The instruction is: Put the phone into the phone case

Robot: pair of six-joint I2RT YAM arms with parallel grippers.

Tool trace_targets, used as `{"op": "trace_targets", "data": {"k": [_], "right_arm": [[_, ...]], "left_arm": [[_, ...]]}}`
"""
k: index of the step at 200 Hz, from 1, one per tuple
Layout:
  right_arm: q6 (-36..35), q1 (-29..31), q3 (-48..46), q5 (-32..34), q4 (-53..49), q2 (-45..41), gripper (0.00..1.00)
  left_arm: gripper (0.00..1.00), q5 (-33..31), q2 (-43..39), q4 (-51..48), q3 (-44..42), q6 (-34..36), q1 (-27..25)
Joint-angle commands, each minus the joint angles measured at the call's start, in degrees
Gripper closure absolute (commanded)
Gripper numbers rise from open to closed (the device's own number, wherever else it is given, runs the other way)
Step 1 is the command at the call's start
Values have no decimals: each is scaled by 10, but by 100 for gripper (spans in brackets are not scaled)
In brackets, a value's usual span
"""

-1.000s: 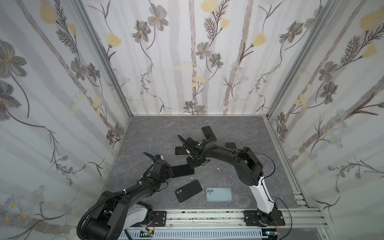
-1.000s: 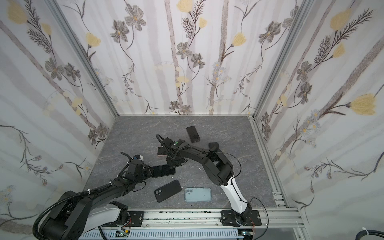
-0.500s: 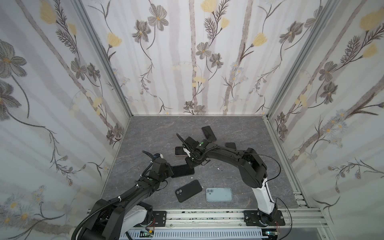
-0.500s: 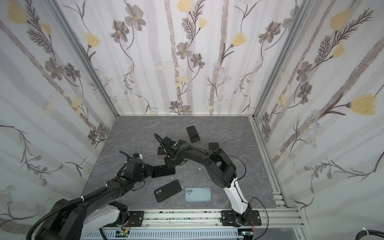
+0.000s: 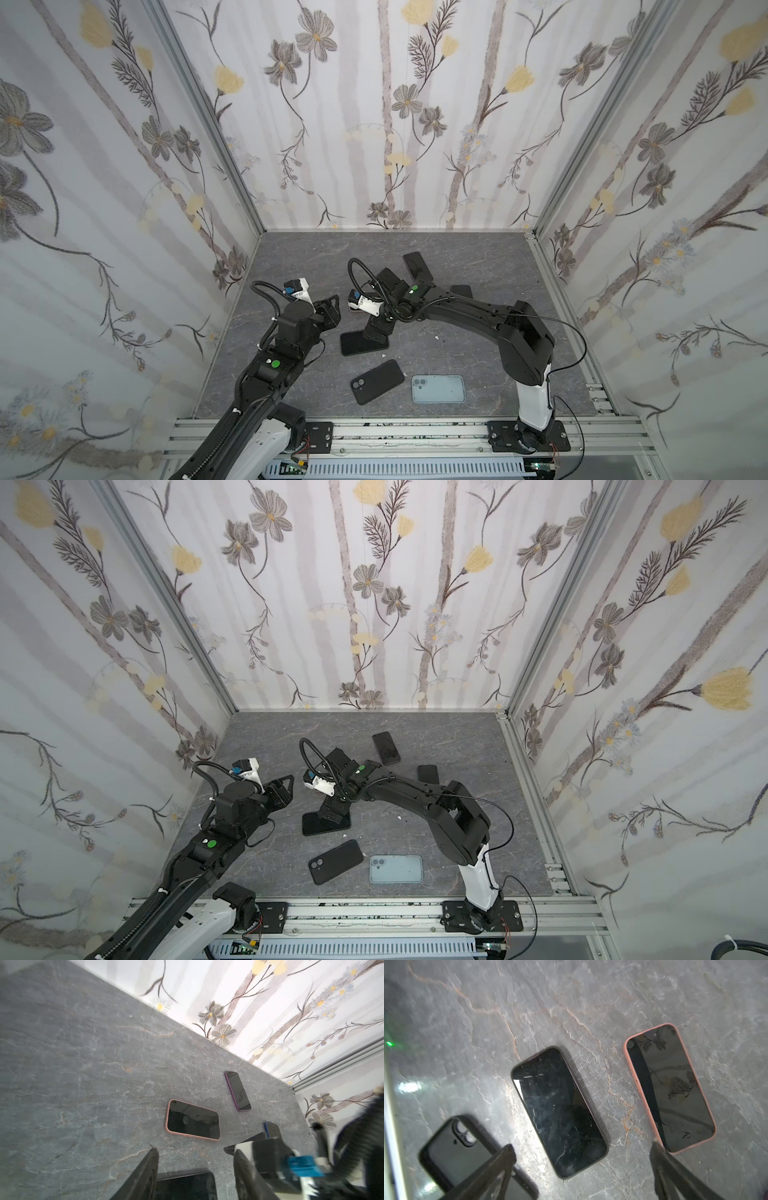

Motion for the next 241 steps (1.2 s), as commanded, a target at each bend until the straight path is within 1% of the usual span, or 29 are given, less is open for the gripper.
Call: {"op": "trace_targets", "data": {"k": [1,22,44,59,87,120,154,164,180,199,208,241], "right_arm": [[-100,5,-2,-10,4,23,1],[-115,12,-2,-15,15,37,0],[-125,23,-3,-16,36,53,0],[-135,27,5,-20,27,69,0],[-143,35,30,-19,1,100,0],[-147,46,48,2,-25,127,0],[-126,41,43,18,-38,130,11],[-111,37,41,24,-41,133,16],[-86,31,44,38,-57,139,28],[-58,28,30,48,-61,137,35],[-46,26,17,54,-55,132,37],[-16,16,-32,95,-18,110,39]], "left_arm": [[27,-59,-19,-38,2,47,1],[24,-80,-33,-51,-1,70,2],[23,-95,-44,-37,-26,90,3],[23,-99,-45,-29,-44,96,3],[22,-77,-33,-13,-52,91,5],[22,-67,-8,-13,-48,89,5],[22,-67,-10,-13,-48,89,7],[22,-67,-13,-12,-50,90,6],[22,-61,-14,-7,-54,89,7],[22,-55,-9,-6,-54,87,7],[22,-55,-7,-7,-53,86,7],[22,-51,-6,-7,-53,86,8]]}}
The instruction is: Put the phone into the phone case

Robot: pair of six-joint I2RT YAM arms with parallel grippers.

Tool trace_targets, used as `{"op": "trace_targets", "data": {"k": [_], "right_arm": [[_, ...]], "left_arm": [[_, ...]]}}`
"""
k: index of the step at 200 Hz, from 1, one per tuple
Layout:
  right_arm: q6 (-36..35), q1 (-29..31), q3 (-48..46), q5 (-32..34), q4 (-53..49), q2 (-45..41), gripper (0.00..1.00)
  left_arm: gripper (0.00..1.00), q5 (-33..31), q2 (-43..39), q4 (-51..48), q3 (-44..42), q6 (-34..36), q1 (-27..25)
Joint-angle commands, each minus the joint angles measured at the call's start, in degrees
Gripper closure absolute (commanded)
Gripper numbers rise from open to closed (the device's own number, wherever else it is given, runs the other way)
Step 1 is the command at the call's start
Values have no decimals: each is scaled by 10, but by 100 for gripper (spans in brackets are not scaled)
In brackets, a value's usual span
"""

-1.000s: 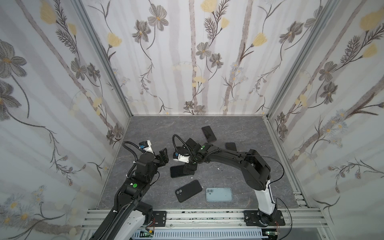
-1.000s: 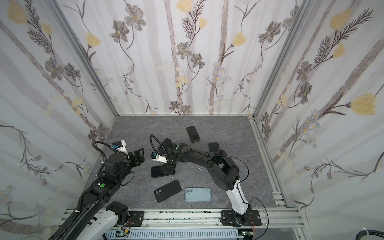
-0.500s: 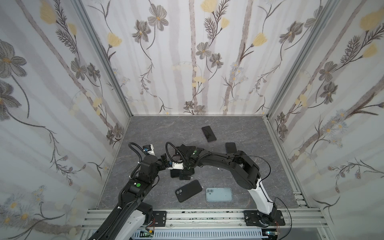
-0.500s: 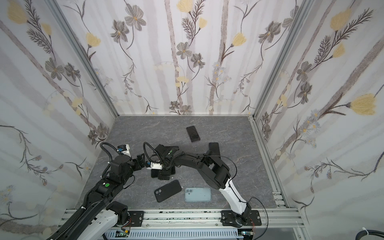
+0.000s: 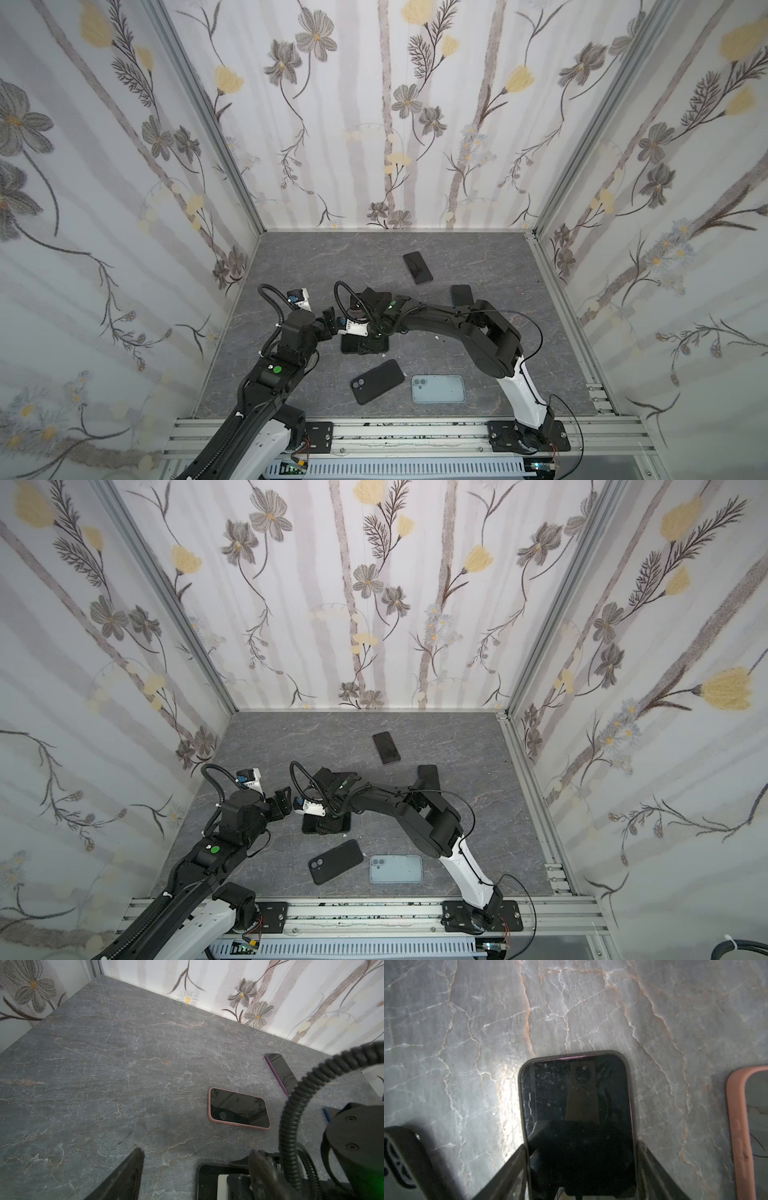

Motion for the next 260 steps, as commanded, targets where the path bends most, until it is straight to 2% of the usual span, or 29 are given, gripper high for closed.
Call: {"op": "trace_targets", "data": {"k": [1,33,103,112,125,139,175,187,223,260], "right_arm": [[47,-12,-32,115,-71,3,39],[33,-18,-27,128,-55,5,40],[-10,-46,46,142,-78,30,38],[-14,-45,55,140,-87,32,35],[-16,-43,58,139,-91,30,26],[-16,-40,58,139,-85,22,19],[-14,-30,64,111,-73,-24,11],[-11,-26,70,102,-71,-43,0],[19,-20,72,112,-70,-102,0],[78,-24,6,151,-51,-200,0]], "left_arm": [[22,5,0,14,0,-1,1],[22,6,4,17,0,0,1],[23,-2,-4,13,-1,-3,1],[23,-1,-2,13,-1,-2,1],[23,1,0,12,0,-2,1],[23,3,3,13,0,-4,1],[24,10,16,16,9,-2,1],[25,21,23,14,17,8,1],[27,42,44,6,62,46,1],[32,70,89,-25,132,44,-5]]}}
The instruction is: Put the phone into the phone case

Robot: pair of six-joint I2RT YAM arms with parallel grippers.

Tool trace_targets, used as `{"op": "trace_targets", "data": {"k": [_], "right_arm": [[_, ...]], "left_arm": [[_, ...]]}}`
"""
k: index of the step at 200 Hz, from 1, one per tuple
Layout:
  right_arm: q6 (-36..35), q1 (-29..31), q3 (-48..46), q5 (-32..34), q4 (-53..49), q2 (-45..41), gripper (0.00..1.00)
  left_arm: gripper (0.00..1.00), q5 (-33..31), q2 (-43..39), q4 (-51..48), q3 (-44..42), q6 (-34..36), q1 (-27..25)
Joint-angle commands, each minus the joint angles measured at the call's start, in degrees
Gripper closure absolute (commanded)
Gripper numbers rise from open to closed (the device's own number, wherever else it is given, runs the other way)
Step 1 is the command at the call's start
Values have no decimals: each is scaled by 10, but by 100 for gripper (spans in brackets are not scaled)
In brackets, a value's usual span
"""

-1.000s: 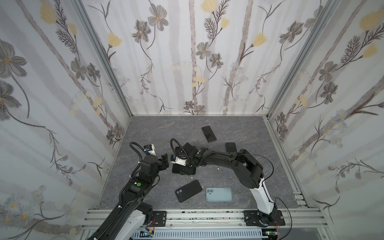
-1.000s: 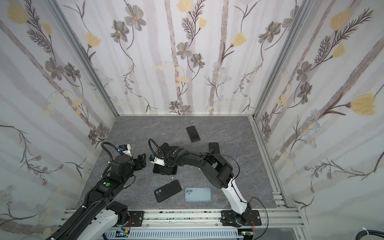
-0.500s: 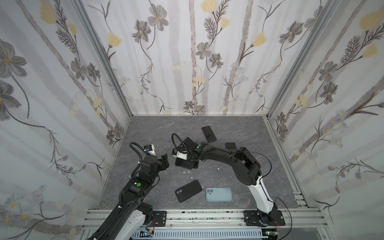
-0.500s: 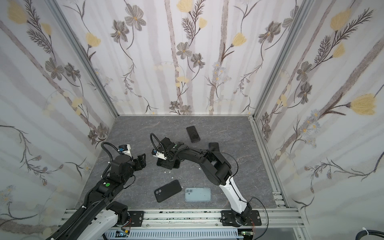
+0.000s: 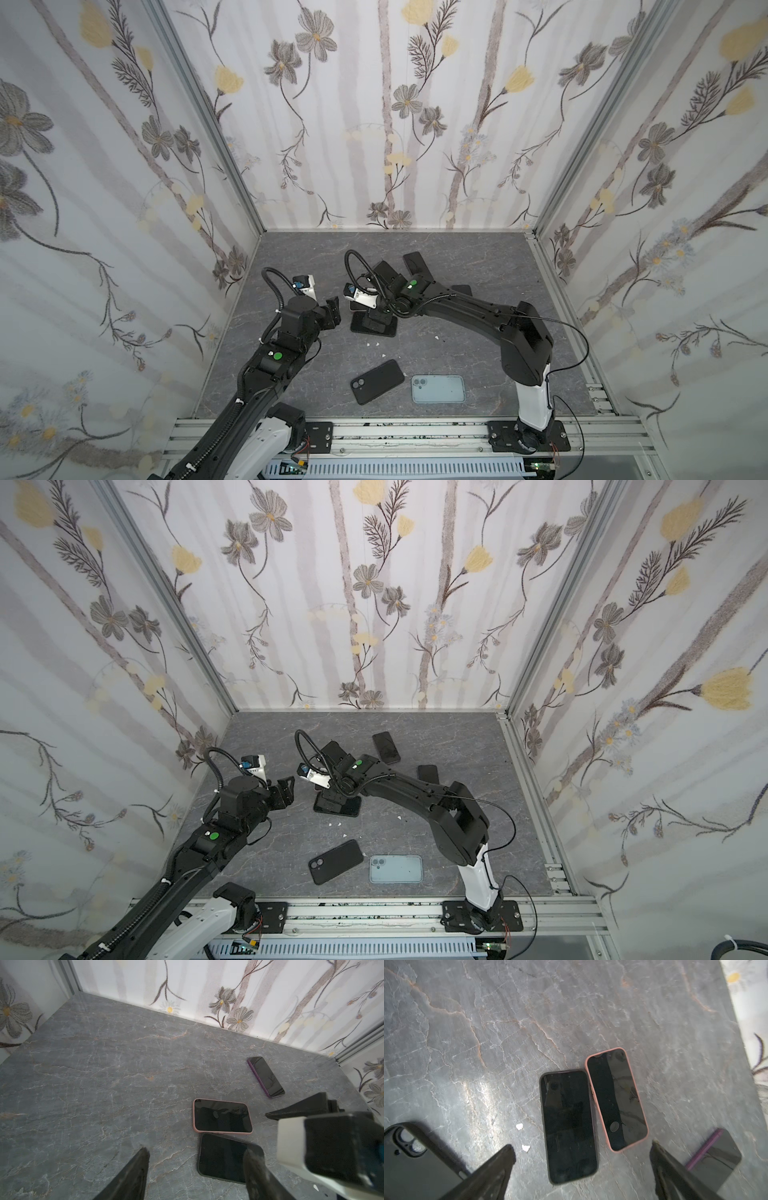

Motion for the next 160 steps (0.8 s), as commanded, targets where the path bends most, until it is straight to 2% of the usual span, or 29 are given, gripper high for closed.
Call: {"op": "trace_targets", "data": {"k": [1,23,47,88,128,160], "right_arm": [[52,-3,-36,34,12,-57,0],[114,-25,-84,67,27,-119,0],[190,-61,-132,121,34,-184,0],[292,-112,-246,206,86,-319,0],[369,-151,-325,243,89,-403,0],[429,-198,-336,231,54,-425,0]], "left_arm": [[32,26,22,-20,37,5,-5],[34,32,50,-60,72,-15,-36],[34,18,78,-97,92,-49,-104],[34,-4,102,-54,53,-158,-217],[34,-13,117,-57,13,-233,-303],[34,7,119,-39,-35,-291,-346]]}}
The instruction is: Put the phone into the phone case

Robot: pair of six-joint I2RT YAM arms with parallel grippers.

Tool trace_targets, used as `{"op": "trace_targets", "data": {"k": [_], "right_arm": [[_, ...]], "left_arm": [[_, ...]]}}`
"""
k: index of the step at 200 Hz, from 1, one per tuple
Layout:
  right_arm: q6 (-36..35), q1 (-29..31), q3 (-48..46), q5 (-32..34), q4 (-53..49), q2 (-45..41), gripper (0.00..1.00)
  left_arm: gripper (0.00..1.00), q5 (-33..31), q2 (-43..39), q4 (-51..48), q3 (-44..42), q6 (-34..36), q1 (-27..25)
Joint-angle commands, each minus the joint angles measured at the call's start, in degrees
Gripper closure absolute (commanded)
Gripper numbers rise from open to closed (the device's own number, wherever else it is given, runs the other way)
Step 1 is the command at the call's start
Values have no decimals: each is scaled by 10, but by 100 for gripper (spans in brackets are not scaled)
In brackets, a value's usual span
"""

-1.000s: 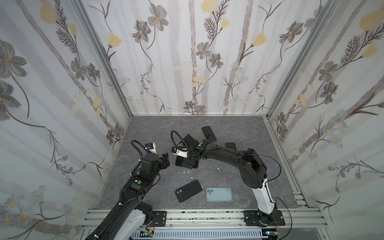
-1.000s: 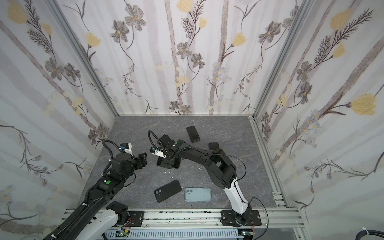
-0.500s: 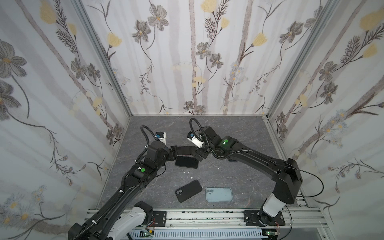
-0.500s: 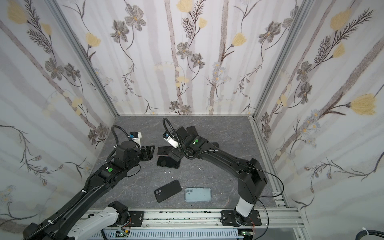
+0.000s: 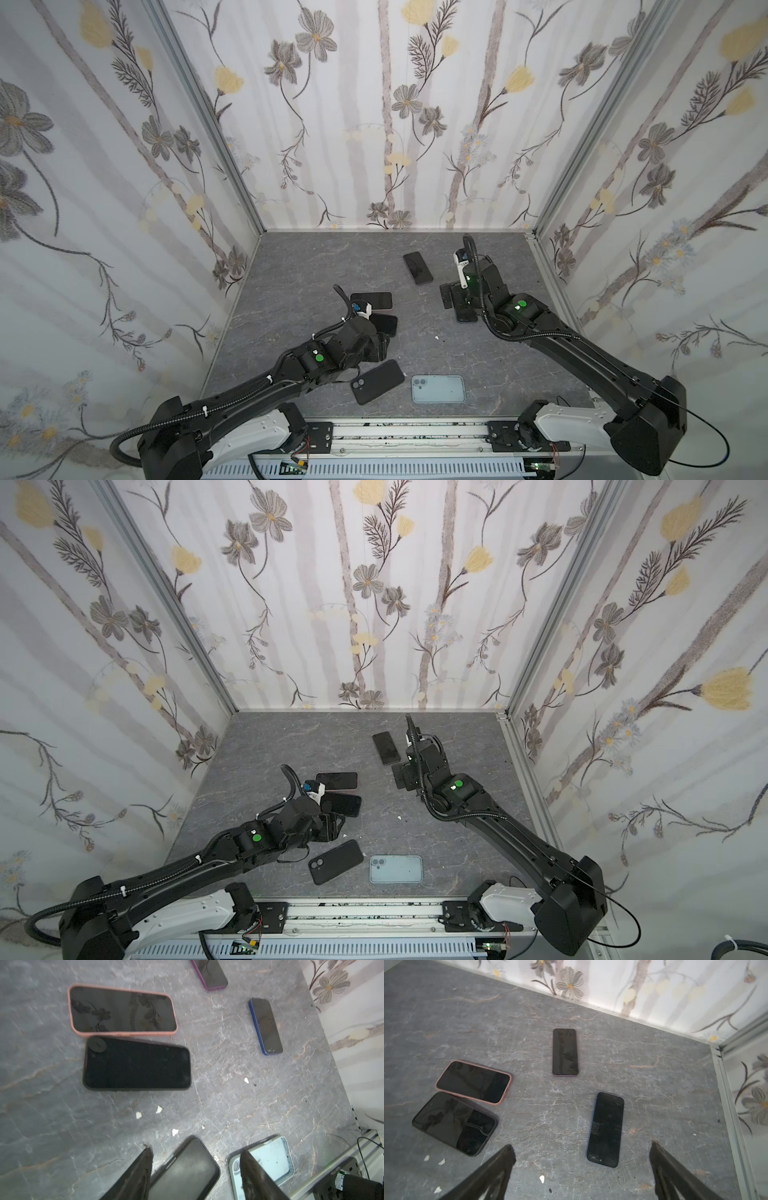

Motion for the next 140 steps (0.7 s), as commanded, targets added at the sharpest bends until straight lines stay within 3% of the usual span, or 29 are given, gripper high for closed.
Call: {"op": "trace_targets", "data": {"k": [1,51,94,140], "right_arm": [[75,-24,-2,11,-13,-13,0],[122,-47,6,-16,-60,-39,0],[122,-52,-45,-38,-41,-62,0],[112,-59,-103,-34,8,-54,0]], "left_arm": [[34,7,1,26,-25,-71,-20],[33,27,2,67,-78,-118,-54],[33,70,6,182,-150,-158,-57],[31,67,67,236,-158,-139,-55]]}}
